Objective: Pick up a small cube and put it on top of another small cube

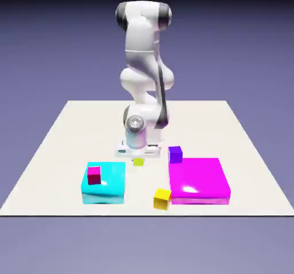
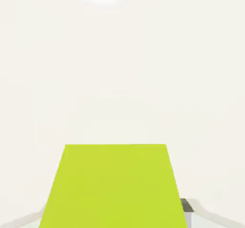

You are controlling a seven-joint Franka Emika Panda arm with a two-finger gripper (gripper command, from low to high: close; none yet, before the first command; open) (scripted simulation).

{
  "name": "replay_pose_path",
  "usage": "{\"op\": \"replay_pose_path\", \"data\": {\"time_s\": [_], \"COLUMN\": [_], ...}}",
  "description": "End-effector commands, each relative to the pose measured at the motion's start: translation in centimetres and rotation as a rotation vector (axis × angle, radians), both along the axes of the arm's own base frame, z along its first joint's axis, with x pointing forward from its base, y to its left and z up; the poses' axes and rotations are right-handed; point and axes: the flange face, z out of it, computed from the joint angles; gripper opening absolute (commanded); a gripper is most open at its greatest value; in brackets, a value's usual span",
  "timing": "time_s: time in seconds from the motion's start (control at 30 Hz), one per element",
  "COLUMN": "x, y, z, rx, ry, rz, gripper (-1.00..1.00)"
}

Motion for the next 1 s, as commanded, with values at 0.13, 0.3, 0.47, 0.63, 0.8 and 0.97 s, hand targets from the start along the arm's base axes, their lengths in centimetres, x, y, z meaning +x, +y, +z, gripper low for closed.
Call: {"op": "replay_pose_path", "data": {"time_s": [0.13,0.3,0.47,0.63,0.8,0.97], "x": [2.8,8.1,12.3,15.4,15.5,15.7], "y": [-0.6,-5.6,-11.5,-18.0,-22.6,-20.2], "z": [3.0,6.3,10.2,14.6,15.3,8.9], "rx": [0.004,-0.024,-0.015,0.029,-0.001,-0.001], "ry": [-0.022,-0.046,-0.044,-0.017,0.001,0.001], "rz": [-0.184,-0.636,-1.068,-1.468,-1.647,-1.647], "gripper": [-1.0,-1.0,-1.0,-1.0,-1.0,1.0]}}
